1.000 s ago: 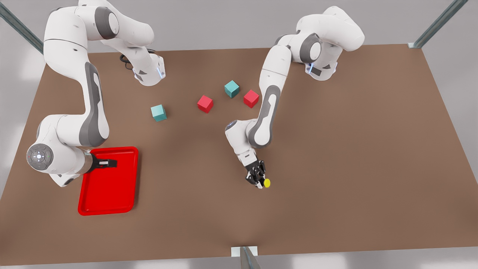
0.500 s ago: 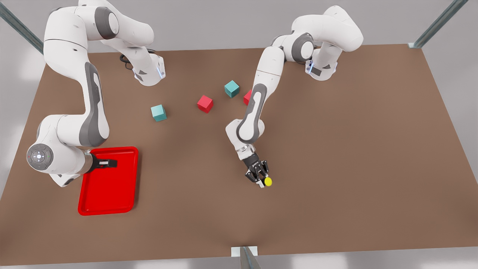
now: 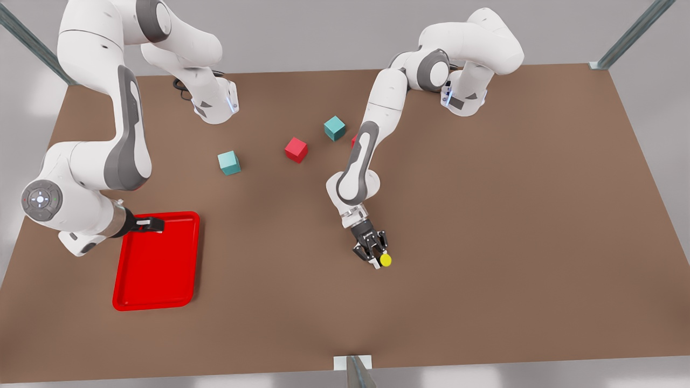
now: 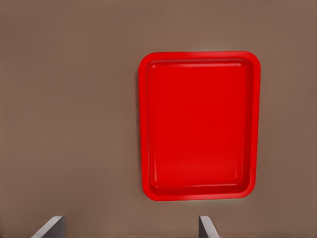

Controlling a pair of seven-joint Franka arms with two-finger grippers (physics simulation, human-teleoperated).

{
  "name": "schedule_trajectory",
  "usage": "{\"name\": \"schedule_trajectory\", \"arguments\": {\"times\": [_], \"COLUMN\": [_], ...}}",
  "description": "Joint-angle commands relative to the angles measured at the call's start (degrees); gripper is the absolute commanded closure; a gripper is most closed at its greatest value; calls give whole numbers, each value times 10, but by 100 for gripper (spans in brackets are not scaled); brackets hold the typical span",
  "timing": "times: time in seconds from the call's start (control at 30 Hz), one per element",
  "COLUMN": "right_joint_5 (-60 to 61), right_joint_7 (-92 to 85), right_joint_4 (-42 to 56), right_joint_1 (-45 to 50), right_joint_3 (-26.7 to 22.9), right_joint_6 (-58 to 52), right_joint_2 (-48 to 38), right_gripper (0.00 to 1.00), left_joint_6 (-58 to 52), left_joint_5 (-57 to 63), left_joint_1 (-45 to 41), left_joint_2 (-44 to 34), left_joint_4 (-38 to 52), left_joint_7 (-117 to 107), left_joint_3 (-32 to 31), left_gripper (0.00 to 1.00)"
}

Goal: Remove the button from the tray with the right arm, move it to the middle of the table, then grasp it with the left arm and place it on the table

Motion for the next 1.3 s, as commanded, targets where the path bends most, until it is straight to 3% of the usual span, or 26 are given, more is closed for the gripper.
{"name": "schedule_trajectory", "arguments": {"times": [0.0, 0.83, 0.9, 0.97, 1.0, 1.03, 1.27], "right_joint_5": [1, 2, 2, 2, 2, 2, 2], "right_joint_7": [2, 11, 11, 11, 11, 17, 23], "right_joint_4": [0, -4, -4, -3, -3, -1, -3], "right_joint_1": [0, 1, 0, 1, 1, 1, 0], "right_joint_3": [0, 0, 0, 0, 0, 0, 0], "right_joint_6": [-7, -6, -6, -6, -6, -5, -5], "right_joint_2": [0, 9, 9, 9, 9, 9, 10], "right_gripper": [0, 0, 0, 0, 0, 0, 0], "left_joint_6": [-19, -69, -69, -73, -74, -74, -78], "left_joint_5": [20, 25, 24, 25, 25, 24, 24], "left_joint_1": [-3, -1, -1, -1, -1, -1, -7], "left_joint_2": [-1, 16, 16, 16, 16, 16, -4], "left_joint_4": [0, -3, -3, -3, -3, -3, -17], "left_joint_7": [-22, 70, 73, 77, 77, 78, 88], "left_joint_3": [-1, -13, -13, -13, -13, -13, -18], "left_gripper": [69, 65, 53, 29, 8, 1, 1]}}
